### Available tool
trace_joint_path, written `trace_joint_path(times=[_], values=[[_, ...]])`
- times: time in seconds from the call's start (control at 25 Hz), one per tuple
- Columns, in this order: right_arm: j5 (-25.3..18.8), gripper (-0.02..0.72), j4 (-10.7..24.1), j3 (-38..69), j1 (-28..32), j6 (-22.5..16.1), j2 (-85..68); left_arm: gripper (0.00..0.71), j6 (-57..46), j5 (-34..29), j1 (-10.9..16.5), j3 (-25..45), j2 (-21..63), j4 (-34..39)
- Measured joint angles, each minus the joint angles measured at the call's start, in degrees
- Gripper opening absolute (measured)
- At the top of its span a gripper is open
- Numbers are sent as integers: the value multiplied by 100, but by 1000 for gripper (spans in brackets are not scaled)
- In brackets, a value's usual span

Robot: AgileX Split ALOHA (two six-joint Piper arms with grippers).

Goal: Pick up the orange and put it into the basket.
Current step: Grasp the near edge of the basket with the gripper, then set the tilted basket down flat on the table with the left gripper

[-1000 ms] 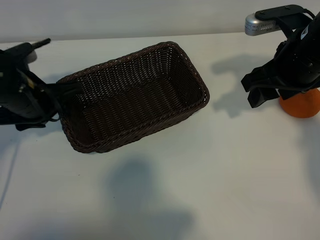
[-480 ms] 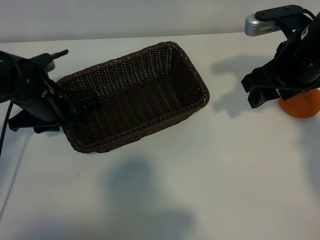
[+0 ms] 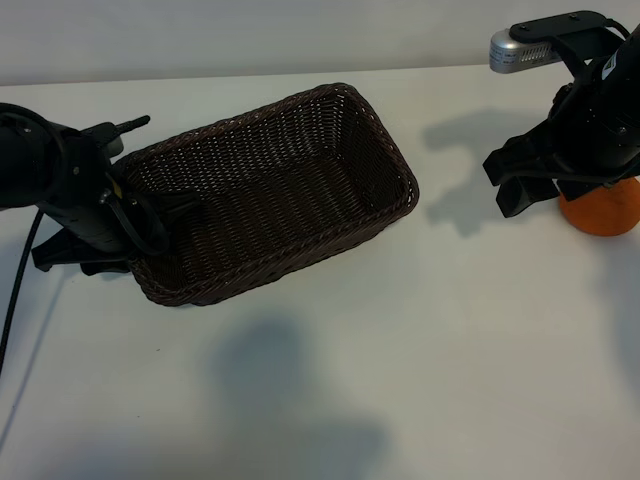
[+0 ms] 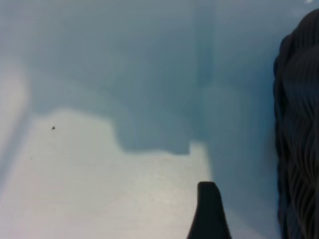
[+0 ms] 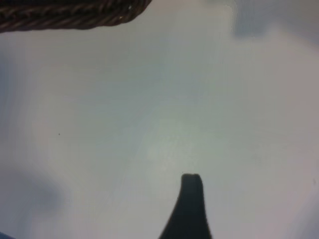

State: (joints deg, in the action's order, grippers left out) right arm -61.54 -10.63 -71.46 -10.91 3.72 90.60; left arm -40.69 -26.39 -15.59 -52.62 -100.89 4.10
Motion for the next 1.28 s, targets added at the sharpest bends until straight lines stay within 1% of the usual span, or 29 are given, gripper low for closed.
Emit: trace_joint_path(times=[0.08,0.12,0.16,0.24,0.32,0.36,0.4,0.6,0.76,0.92,1.12,1.28], values=[[-4,595,0,0,0,0,0,513,2,44,0,0,0,-32],[-4,595,0,0,0,0,0,492,2,44,0,0,0,-32],[-4,595,0,0,0,0,0,455,2,48,0,0,0,-32],[-4,595,0,0,0,0,0,358,2,88,0,0,0,-32],[-4,595,0,0,0,0,0,231,-4,143,7,0,0,-38],[-4,595,0,0,0,0,0,181,-11,181,12,0,0,-65],[-6,595,0,0,0,0,0,170,-11,227,12,0,0,-90],[-11,595,0,0,0,0,0,170,20,285,12,0,0,-171],[-11,595,0,0,0,0,0,163,449,339,12,0,79,-515],[-18,595,5,0,0,7,0,154,1306,400,120,0,323,-1265],[-17,595,5,0,0,19,0,152,2859,199,441,6,477,-2429],[-19,595,5,0,0,19,0,152,4069,15,679,11,627,-3540]])
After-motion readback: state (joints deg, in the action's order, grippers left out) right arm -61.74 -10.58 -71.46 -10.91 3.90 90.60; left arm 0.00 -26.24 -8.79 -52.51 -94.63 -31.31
